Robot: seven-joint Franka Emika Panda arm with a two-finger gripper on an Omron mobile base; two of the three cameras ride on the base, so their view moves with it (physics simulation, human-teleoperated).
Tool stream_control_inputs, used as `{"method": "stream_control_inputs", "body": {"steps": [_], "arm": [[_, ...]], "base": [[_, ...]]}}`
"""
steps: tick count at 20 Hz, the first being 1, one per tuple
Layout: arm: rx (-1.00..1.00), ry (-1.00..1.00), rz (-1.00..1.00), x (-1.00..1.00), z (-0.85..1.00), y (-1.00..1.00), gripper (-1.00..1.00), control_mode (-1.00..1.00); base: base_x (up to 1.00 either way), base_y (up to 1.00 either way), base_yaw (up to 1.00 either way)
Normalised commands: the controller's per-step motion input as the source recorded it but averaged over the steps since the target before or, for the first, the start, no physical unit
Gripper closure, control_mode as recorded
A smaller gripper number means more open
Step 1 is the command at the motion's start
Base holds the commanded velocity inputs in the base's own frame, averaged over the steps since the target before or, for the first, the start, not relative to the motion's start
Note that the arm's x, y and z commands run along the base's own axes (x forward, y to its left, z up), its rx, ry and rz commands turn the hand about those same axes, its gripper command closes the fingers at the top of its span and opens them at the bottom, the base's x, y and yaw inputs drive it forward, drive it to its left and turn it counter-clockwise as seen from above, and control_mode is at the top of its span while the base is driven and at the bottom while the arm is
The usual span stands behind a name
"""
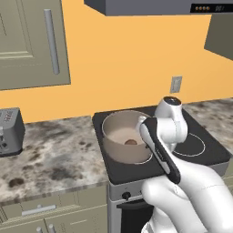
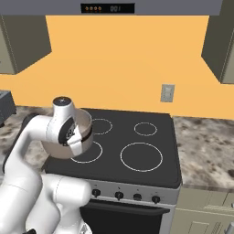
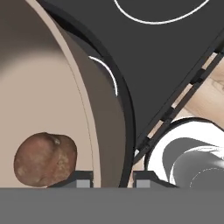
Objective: Turn on the sink faucet. Then move the potato from the counter to the sink. Turn off the sink. Move the vegetable from the sink to the pot next to the stove. Finally move the pot to the front left burner.
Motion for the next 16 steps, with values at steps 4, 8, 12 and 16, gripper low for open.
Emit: {"method": "stream_control_inputs", "body": {"steps": [4, 8, 12, 16], "arm": [[0.0, 0.07, -0.22, -0.01, 0.0, -0.55, 1.0, -1.0], [0.0, 0.08, -0.16, 0.0, -0.02, -0.43, 1.0, -1.0], [0.0, 0.13, -0.09, 0.0, -0.05, -0.26, 1.0, -1.0], [0.0, 0.11, -0.03, 0.01, -0.06, -0.06, 1.0, -1.0]], "base": [[0.0, 0.0, 0.0], [0.0, 0.0, 0.0], [0.0, 0.0, 0.0], [0.0, 0.0, 0.0]]}}
